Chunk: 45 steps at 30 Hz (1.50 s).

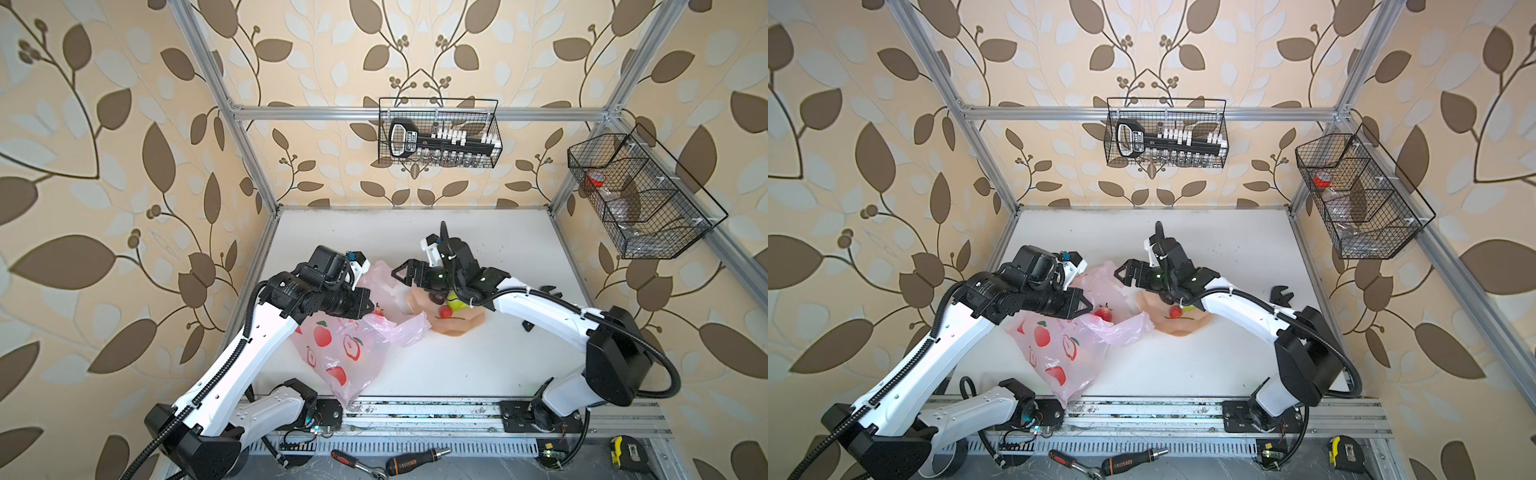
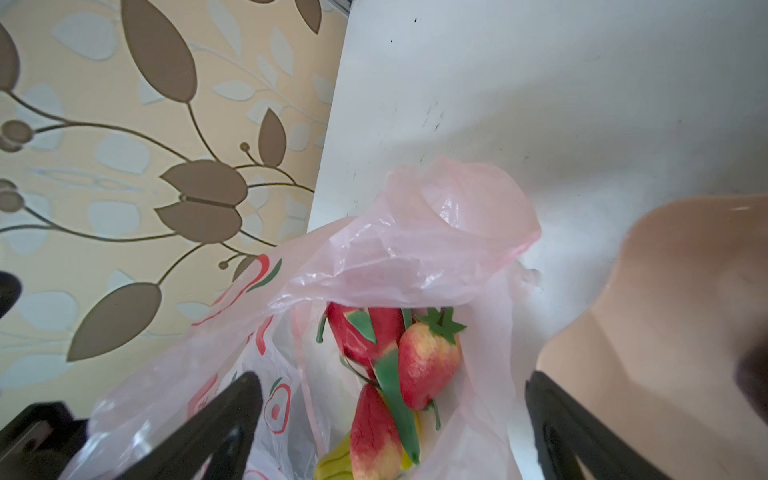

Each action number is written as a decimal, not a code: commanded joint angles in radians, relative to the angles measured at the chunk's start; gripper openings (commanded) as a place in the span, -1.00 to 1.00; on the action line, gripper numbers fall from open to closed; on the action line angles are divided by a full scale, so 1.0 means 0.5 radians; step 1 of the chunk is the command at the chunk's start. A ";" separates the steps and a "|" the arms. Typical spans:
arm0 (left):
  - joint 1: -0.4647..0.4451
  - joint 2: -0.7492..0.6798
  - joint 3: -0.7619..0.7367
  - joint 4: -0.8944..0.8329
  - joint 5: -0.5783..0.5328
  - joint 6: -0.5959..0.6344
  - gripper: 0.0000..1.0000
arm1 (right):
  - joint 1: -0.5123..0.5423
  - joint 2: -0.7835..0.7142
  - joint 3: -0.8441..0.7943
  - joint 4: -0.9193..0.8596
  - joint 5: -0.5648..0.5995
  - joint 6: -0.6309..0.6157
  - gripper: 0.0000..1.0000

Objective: Place the fruits into the plastic bag
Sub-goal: 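Withdraw the right gripper from the bag back toward the plate, then lower the right gripper onto the green pear and close on it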

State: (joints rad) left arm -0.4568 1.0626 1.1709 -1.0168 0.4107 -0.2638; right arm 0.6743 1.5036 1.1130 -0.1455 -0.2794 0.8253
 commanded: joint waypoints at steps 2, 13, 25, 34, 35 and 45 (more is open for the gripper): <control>0.009 0.018 0.034 0.016 0.005 0.013 -1.00 | -0.051 -0.191 -0.010 -0.324 -0.056 -0.346 0.95; 0.008 0.068 0.063 0.021 -0.009 0.065 -1.00 | -0.120 -0.909 -0.699 -0.483 0.005 -0.596 0.89; 0.009 0.108 0.080 0.018 0.018 0.091 -1.00 | -0.597 -0.452 -0.484 -0.825 0.361 -0.635 0.82; 0.009 0.096 0.093 0.009 0.007 0.101 -1.00 | -0.495 -0.129 -0.284 -0.905 0.503 -0.926 0.88; 0.009 0.096 0.093 0.010 0.008 0.101 -1.00 | -0.481 -0.092 -0.259 -0.919 0.531 -0.954 0.88; 0.007 0.111 0.105 0.012 0.012 0.100 -1.00 | -0.363 0.195 -0.078 -0.944 0.667 -1.118 0.88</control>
State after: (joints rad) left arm -0.4568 1.1175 1.1824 -1.0138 0.4107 -0.2379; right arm 0.4736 1.5703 1.0317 -0.5877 0.0128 0.3218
